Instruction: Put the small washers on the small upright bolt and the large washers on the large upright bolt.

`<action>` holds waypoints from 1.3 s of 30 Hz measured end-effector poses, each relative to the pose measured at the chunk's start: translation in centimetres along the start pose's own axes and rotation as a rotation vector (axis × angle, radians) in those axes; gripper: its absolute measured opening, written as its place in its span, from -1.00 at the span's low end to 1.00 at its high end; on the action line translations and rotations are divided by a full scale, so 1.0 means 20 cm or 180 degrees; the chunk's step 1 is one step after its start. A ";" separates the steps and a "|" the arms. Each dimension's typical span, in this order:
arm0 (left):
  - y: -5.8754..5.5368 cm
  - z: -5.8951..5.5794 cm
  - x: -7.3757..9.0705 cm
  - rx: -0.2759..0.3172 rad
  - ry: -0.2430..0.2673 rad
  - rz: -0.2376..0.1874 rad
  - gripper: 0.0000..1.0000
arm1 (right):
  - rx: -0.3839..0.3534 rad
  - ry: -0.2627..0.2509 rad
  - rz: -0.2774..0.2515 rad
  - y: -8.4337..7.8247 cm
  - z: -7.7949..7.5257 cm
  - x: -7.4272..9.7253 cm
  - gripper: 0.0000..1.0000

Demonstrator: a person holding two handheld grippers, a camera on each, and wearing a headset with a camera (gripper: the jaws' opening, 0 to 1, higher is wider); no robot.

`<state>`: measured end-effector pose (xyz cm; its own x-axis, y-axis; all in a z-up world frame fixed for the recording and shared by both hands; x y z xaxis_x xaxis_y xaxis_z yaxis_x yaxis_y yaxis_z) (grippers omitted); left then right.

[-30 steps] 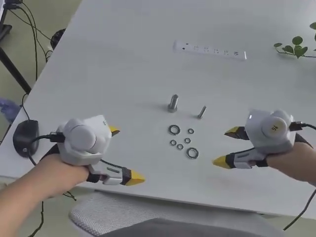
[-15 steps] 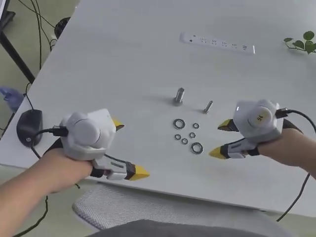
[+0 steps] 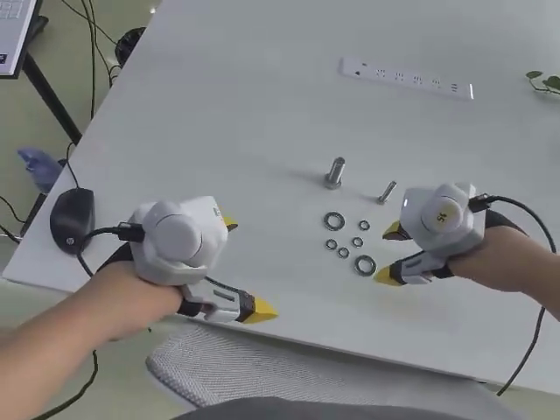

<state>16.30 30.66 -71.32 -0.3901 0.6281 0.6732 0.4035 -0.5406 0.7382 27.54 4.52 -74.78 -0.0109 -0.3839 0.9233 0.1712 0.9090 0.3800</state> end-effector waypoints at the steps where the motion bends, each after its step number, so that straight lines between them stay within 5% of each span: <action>1: 0.00 0.00 0.00 -0.0003 -0.0007 -0.0008 0.70 | 0.0044 -0.0012 0.0037 0.00 0.01 -0.01 -0.10; 19: -0.02 0.04 -0.02 -0.0133 0.0019 0.0039 0.66 | 0.0173 0.0003 0.0220 -0.01 0.01 -0.18 -0.24; 39: -0.06 0.04 0.00 -0.0069 0.0001 0.0036 0.59 | 0.0186 -0.0042 0.0324 0.02 0.02 -0.19 -0.49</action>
<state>16.53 31.65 -72.24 -0.3859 0.6217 0.6816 0.3900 -0.5596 0.7312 27.18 6.36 -78.06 -0.0094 -0.2873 0.9578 0.1144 0.9512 0.2864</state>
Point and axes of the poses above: the centre of the closed fingertips' face, and the gripper's own axes: x roughly backward along the fingers, z roughly to its left, y roughly out of its top, the point moved 10 cm from there along x, roughly backward along the fingers, and after that the axes turned 7 degrees about -x, right-handed, at the moved point
